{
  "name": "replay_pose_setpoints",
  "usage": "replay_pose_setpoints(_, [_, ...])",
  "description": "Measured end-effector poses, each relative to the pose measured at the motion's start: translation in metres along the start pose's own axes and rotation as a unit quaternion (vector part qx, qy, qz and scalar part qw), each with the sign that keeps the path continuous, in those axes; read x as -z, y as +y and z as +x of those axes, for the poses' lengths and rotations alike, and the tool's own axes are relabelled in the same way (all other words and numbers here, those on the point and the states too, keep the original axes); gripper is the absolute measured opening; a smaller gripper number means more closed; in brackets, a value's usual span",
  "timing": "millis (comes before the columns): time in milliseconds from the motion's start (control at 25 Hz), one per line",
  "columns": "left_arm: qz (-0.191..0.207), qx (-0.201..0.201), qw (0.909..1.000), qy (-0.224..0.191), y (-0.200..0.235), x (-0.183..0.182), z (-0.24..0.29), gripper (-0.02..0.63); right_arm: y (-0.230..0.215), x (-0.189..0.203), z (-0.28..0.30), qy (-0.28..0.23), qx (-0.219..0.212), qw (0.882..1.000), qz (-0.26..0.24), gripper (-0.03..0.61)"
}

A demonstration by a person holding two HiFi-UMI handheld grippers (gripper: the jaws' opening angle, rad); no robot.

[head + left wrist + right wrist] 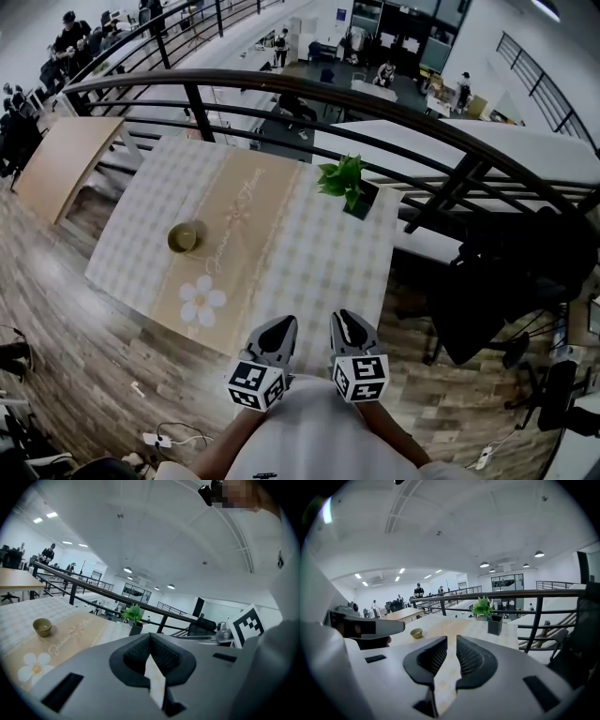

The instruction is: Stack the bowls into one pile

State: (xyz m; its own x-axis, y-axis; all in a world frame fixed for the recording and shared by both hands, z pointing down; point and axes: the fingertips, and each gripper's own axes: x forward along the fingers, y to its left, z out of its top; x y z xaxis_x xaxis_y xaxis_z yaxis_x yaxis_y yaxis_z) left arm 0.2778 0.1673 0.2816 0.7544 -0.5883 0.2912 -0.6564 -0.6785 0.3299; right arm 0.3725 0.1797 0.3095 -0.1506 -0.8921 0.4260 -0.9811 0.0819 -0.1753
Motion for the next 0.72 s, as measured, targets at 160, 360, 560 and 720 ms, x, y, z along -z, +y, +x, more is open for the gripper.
replay_pose_setpoints(160, [0.017, 0.004, 0.9998, 0.008, -0.019, 0.015, -0.009, 0.017, 0.002, 0.026, -0.021, 0.010, 0.008, 1.000, 0.003, 0.054])
replay_pose_setpoints(360, [0.026, 0.010, 0.9995, 0.015, -0.020, 0.016, -0.008, 0.017, 0.012, 0.013, -0.023, -0.006, 0.000, 0.999, -0.035, 0.040])
replay_pose_setpoints(560, [0.035, 0.018, 0.9992, 0.011, -0.026, 0.013, -0.007, 0.017, 0.025, 0.006, -0.024, -0.017, -0.016, 0.998, -0.050, 0.040])
replay_pose_setpoints(720, [0.029, 0.009, 0.9994, 0.017, -0.022, 0.018, -0.014, 0.017, 0.031, 0.007, -0.026, -0.013, -0.023, 0.998, -0.052, 0.040])
